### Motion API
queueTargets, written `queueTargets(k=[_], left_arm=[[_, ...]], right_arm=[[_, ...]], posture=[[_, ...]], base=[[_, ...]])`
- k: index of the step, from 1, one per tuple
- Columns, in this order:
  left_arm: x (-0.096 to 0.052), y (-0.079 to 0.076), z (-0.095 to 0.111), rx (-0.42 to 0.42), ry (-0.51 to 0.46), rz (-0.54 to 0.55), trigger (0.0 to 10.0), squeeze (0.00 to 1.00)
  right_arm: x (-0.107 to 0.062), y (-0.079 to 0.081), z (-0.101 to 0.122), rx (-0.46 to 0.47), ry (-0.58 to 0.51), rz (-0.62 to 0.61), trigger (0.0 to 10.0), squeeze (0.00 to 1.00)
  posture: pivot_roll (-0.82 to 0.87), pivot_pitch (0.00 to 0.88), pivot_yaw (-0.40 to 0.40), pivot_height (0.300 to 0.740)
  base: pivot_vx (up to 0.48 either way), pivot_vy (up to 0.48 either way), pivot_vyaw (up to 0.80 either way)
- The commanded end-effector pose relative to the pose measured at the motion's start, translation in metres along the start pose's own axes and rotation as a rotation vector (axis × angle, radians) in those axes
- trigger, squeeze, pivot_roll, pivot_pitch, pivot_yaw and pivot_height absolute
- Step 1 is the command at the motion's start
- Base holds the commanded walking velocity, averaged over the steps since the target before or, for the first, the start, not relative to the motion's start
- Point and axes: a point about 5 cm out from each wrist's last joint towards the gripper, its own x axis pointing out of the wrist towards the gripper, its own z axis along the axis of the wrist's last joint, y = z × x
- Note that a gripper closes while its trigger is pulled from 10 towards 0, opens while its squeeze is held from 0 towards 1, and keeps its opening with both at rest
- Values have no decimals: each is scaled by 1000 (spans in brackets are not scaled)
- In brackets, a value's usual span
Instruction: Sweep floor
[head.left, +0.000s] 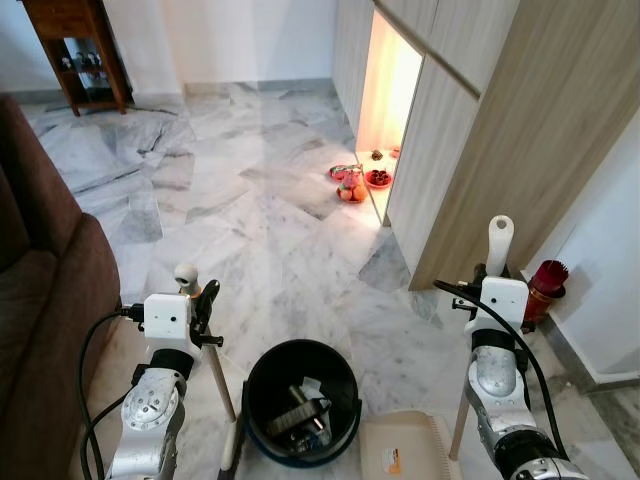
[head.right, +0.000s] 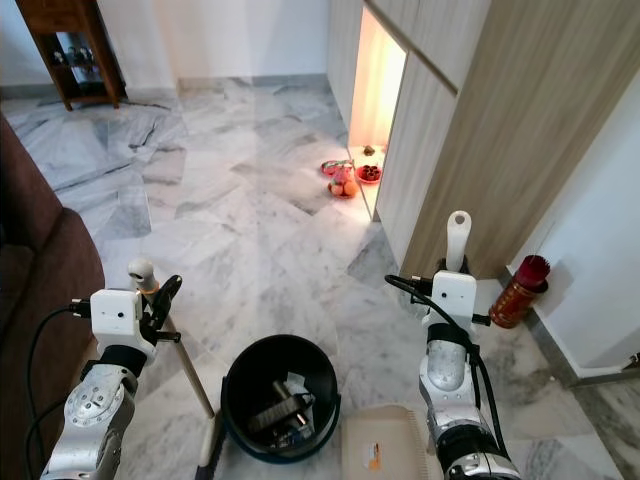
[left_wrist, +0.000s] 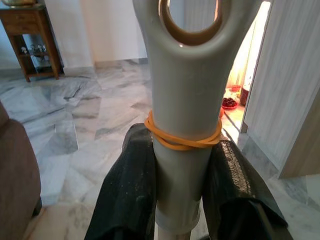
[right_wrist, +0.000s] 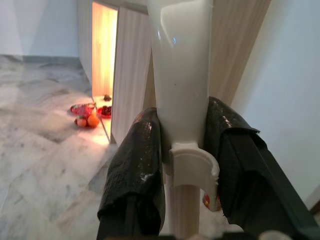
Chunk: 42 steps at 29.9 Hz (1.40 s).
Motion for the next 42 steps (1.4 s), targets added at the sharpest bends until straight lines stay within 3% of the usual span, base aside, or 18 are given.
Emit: queueTargets(k=[1,14,33,42], left_arm=[[2,2,6,4,-30,10,10000,0],[4,7,-4,4,30,-27,10000,0],[11,14,-4,10,23,-11,10000,0],[11,23,1,26,-6,43,10000,0]], right_arm=[[5,0,7,16,-32,5,10000,0],[1,10,10,45,-63,30,10000,0],[1,19,11,56,-53,72,10000,0],[5,25,15,68,-50,108,10000,0]], posture=[[72,0,-26,740],[-122,0,122,740],[-54,0,117,740],[47,0,61,740]], base=[[-259,0,0],[-257,0,0],[-258,0,0],[-256,0,0]])
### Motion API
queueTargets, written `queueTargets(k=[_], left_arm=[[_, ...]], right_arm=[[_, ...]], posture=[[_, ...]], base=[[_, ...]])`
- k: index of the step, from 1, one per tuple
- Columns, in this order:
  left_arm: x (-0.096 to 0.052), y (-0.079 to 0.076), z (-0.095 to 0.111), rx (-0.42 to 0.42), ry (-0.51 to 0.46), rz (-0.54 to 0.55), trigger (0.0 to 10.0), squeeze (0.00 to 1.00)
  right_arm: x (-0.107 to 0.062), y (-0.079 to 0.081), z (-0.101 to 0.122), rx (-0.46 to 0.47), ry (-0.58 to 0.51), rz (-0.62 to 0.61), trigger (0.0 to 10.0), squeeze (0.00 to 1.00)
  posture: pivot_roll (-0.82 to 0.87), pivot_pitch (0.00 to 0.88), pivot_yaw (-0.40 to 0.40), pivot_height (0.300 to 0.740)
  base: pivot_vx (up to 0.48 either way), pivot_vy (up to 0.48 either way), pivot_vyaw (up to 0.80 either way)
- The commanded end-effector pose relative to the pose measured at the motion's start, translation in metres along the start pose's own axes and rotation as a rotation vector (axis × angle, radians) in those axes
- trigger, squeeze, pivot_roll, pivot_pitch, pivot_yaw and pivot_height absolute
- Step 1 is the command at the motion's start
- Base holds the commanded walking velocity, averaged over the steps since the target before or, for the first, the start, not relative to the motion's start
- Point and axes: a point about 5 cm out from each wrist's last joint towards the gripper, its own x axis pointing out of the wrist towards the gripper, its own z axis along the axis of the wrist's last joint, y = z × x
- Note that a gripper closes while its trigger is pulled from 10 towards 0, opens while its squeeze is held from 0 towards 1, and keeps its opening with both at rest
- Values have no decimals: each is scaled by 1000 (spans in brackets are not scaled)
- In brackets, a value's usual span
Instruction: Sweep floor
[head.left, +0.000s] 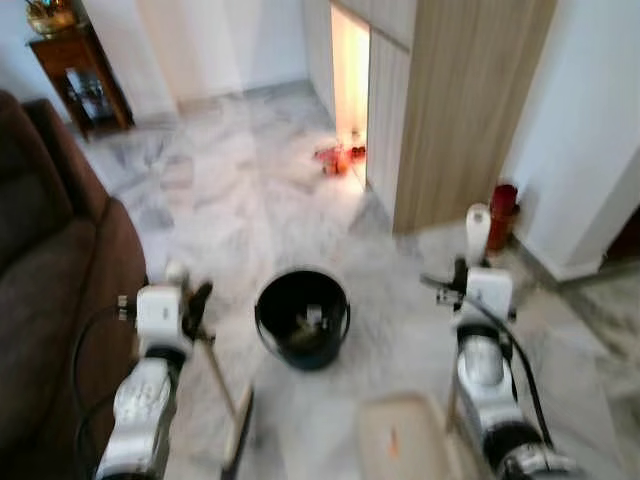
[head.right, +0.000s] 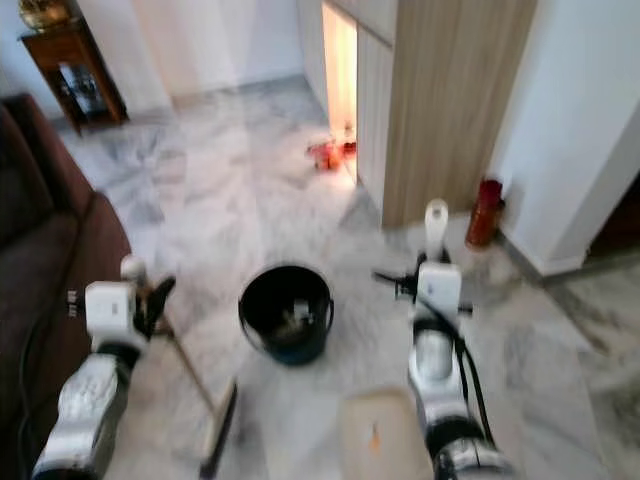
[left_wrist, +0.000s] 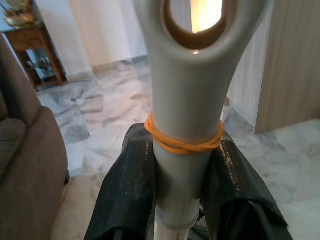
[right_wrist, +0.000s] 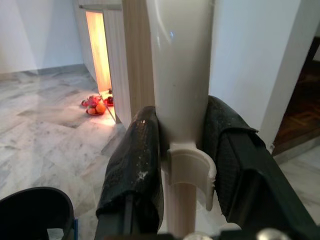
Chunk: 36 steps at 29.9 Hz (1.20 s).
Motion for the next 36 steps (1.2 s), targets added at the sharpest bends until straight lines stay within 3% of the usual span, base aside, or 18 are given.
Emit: queueTargets(k=[1,24,36], left_arm=[[1,9,9,22,-47,32,10000,0],[-2,3,6,26,-48,47,10000,0],[-1,0,4,32,-42,43,10000,0]], right_arm=[[7,11,11,15,-36,37,10000,0],[7,13,4,36,33,96,10000,0],[7,8,0,44,64,83,10000,0]], posture=[[50,0,59,740],[86,0,-7,740],[85,0,-19,740]], base=[[-244,0,0],[0,0,0],[0,0,-800]])
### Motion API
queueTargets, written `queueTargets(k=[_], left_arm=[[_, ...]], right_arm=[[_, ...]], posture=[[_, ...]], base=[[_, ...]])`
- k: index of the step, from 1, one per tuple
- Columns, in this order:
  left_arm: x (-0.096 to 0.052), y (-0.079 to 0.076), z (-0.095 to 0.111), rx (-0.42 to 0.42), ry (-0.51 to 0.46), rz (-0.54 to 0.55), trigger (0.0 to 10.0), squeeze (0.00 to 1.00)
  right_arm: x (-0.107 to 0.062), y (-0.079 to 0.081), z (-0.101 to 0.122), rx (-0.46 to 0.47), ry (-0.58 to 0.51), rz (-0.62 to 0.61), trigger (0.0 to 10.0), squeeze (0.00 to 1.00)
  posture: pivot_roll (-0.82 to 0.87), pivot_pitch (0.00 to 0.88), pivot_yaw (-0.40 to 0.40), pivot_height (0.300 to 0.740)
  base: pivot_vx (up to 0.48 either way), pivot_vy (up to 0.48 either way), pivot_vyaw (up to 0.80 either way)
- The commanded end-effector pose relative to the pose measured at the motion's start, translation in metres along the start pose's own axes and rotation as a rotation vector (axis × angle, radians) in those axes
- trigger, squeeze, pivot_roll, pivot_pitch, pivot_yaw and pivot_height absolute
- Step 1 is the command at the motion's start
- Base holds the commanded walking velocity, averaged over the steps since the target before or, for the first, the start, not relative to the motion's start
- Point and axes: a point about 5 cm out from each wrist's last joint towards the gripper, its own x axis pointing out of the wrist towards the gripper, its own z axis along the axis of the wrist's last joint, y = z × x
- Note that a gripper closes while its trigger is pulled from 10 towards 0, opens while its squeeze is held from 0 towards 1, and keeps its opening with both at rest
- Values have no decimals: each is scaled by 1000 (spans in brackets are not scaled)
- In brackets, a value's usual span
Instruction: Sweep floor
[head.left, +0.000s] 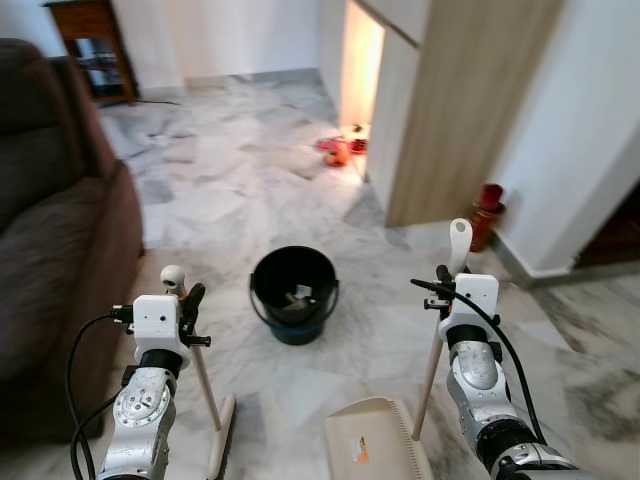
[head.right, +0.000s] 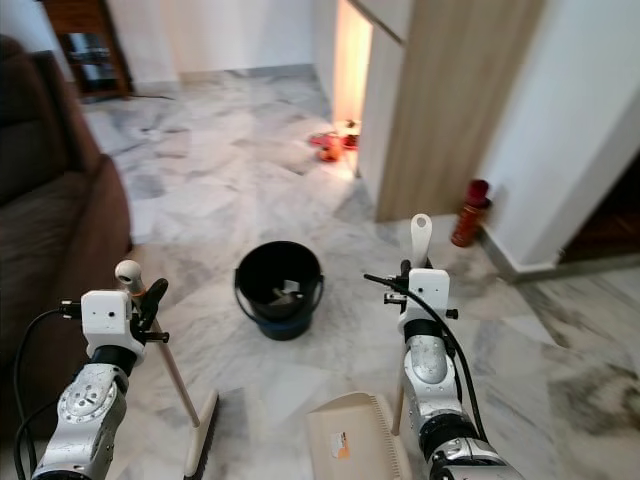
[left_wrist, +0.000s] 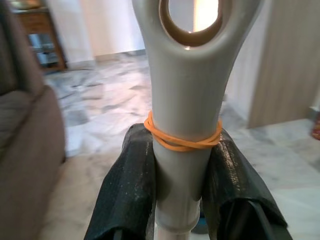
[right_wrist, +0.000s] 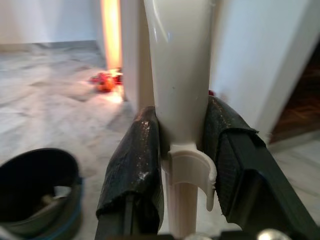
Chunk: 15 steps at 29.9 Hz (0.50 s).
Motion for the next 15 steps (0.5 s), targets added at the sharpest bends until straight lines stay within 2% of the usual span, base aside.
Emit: queueTargets(k=[1,5,15], left_arm=[[5,1,7,34,-37,6,10000,0],[6,1,6,47,-32,8,10000,0],[7,-1,5,54,-32,-3,10000,0]], right_arm=[[3,-4,2,7,0,-15,10000,0],[2,-5,1,4,6,-17,10000,0],[2,-5,-1,-2,18,-17,10000,0]], posture=[[83,0,-18,740],[80,0,-18,740],[87,0,-20,740]], base=[[0,0,-800],[0,-348,-800],[0,0,-800]])
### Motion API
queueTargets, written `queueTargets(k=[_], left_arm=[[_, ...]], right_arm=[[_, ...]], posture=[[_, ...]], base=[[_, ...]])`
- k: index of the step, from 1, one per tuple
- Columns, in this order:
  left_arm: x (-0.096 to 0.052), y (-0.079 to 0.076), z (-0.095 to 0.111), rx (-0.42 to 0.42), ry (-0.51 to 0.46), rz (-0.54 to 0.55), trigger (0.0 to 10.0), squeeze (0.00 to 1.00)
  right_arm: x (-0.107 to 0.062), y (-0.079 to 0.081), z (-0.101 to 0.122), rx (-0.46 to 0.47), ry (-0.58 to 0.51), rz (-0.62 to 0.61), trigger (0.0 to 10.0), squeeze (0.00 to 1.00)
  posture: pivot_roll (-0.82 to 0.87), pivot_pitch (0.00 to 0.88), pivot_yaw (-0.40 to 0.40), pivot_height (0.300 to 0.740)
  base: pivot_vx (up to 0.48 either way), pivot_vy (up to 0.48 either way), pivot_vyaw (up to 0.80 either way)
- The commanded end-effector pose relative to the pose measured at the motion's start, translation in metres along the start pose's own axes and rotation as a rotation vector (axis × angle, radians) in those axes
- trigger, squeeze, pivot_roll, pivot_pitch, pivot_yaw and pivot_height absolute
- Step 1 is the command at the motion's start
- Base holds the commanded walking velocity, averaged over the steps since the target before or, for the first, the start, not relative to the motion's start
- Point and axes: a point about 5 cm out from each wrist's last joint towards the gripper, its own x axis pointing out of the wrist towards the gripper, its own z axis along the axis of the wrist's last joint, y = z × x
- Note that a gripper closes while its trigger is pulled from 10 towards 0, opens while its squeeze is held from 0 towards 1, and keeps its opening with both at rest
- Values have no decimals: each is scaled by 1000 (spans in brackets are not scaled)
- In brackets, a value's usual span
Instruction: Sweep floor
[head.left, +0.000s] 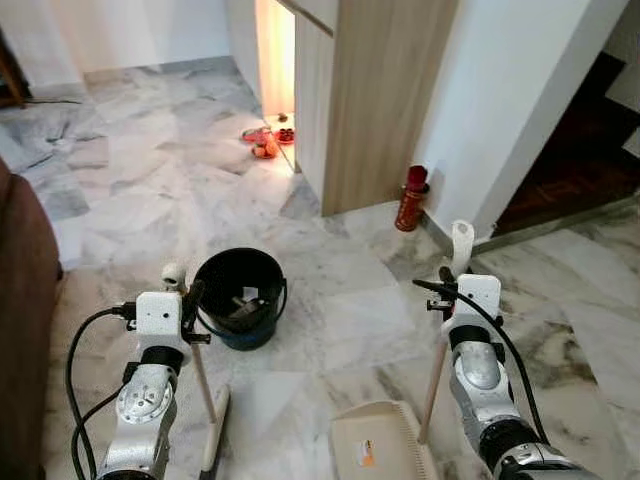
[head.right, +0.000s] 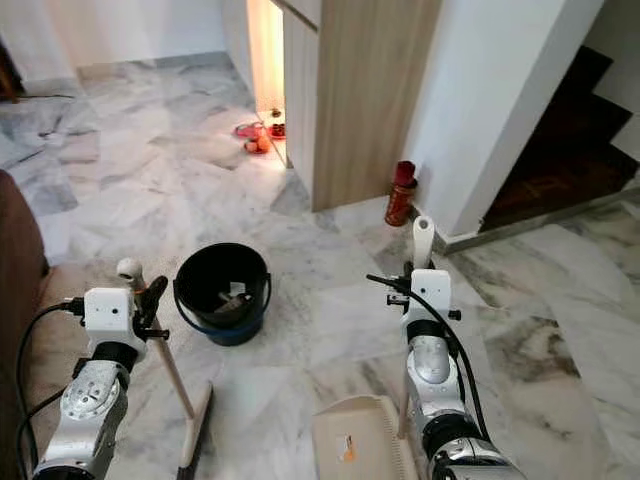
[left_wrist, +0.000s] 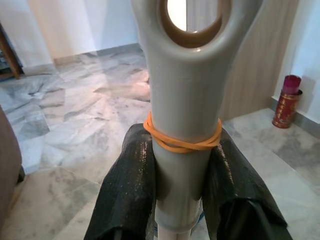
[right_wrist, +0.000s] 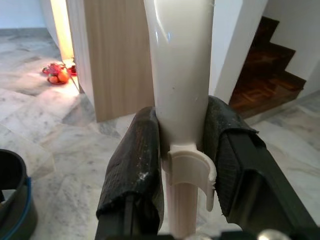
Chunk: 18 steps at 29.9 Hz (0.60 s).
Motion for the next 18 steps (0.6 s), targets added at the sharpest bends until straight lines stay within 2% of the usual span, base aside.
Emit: queueTargets(k=[1,5,12,18], left_arm=[[4,0,7,29,-39,-10,10000,0],[5,0,7,40,-39,-15,10000,0],[7,1,7,33,-42,-25,10000,0],[8,-4,7,32,-43,-40,10000,0]], right_arm=[[2,-2,1,7,1,-11,10000,0],[2,-1,1,8,2,-12,10000,0],[1,0,1,12,5,-19,10000,0],[-1,-2,-2,6,12,-20,10000,0]], posture=[[87,0,-19,740],[87,0,-15,740],[80,0,2,740],[79,0,-10,740]], base=[[0,-405,-800],[0,-467,-800],[0,0,-800],[0,0,-800]])
